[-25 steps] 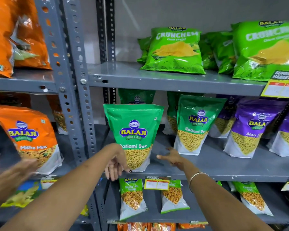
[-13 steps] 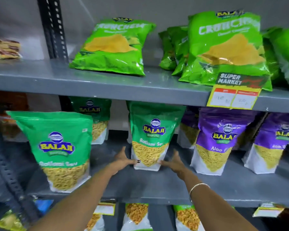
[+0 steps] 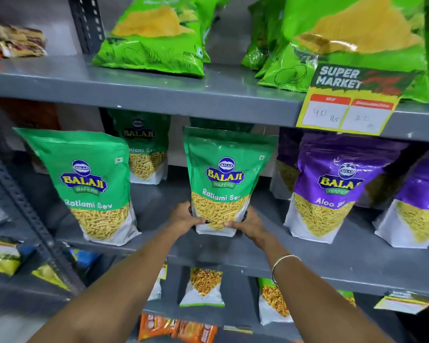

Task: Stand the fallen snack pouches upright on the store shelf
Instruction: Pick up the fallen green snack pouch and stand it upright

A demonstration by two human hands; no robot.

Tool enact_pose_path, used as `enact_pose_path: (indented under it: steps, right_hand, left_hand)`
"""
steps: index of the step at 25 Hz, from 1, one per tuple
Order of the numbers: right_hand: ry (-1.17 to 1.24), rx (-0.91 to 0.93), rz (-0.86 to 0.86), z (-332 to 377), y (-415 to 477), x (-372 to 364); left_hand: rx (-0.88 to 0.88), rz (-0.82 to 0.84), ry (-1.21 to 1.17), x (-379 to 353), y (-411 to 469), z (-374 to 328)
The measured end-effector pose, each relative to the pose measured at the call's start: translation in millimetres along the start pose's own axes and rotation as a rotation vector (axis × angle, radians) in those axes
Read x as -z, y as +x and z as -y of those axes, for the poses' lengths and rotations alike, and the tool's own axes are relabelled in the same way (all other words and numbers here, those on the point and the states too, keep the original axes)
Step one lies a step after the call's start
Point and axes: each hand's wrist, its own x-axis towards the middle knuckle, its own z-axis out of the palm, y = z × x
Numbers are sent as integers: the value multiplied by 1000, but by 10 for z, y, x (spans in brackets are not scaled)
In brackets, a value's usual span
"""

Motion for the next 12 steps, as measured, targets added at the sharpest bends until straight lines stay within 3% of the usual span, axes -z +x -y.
enact_pose_path:
  steps: [7, 12]
  right_hand:
    - [-146, -65, -44, -62, -431, -51]
    - [-134, -107, -23, -22, -576, -77]
  left_hand:
    - [-24, 52, 223, 100, -560, -100]
    - [-47, 84, 209, 155, -676, -50]
